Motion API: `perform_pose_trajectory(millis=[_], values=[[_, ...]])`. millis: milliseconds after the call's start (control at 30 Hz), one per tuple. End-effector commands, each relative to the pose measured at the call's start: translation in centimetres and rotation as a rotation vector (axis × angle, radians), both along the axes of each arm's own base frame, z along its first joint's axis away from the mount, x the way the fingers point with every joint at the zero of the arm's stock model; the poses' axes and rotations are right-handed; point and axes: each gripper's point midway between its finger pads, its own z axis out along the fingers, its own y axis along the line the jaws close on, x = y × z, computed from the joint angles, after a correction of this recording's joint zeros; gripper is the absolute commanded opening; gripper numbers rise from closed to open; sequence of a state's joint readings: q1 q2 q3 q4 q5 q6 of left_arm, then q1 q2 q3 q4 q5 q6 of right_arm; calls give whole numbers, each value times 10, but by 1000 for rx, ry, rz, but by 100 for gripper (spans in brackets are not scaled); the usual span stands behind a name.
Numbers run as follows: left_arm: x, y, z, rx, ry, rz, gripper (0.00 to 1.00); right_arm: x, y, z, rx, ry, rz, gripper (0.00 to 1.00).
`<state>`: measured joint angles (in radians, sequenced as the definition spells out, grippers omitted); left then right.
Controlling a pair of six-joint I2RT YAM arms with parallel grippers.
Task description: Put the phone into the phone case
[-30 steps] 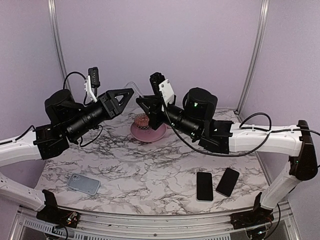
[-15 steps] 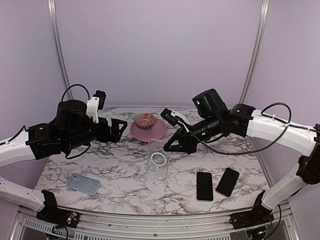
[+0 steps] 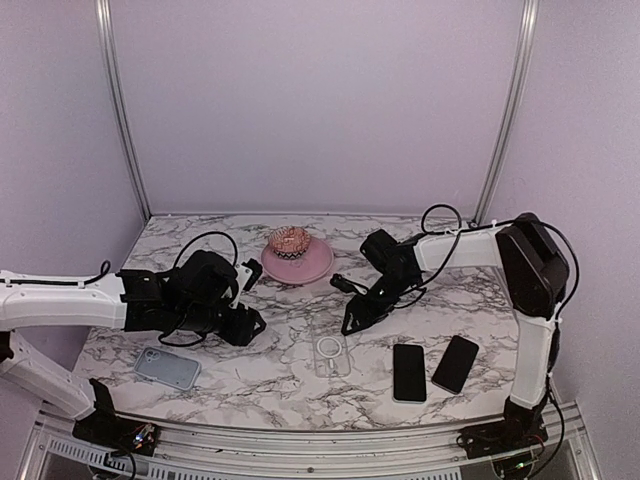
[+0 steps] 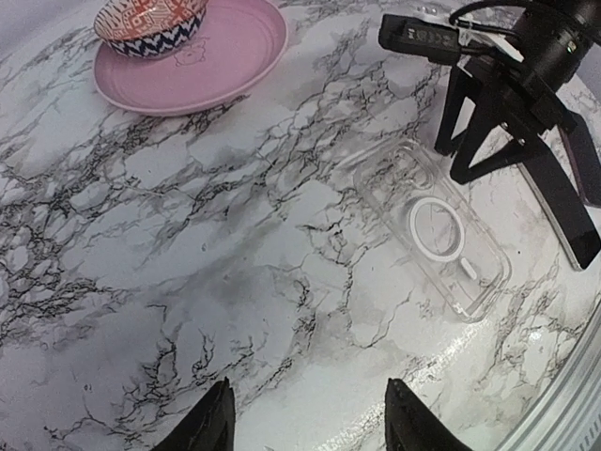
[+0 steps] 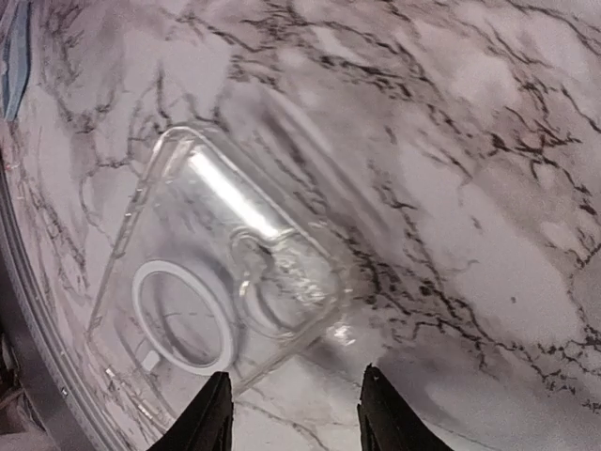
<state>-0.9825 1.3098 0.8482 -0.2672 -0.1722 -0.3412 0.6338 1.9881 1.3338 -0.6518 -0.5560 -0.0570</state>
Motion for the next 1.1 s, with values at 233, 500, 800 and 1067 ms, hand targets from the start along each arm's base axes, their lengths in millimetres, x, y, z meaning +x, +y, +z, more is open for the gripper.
perform_pose_trajectory(millis=[233,500,800,1067], values=[[-11,-57,-73,46,165,-204,46,30,-30,41,-223,-271,-254,49],[-7,-75,-80,43,144,-269,47,-13,-120,47,-529,-297,-597,99],[46,-45,-21,71,-205,-54,98,-62,-116,2,-486,-77,-751,98],[44,-37,-33,134,-205,-78,99,-84,-114,-26,-532,20,-734,89]])
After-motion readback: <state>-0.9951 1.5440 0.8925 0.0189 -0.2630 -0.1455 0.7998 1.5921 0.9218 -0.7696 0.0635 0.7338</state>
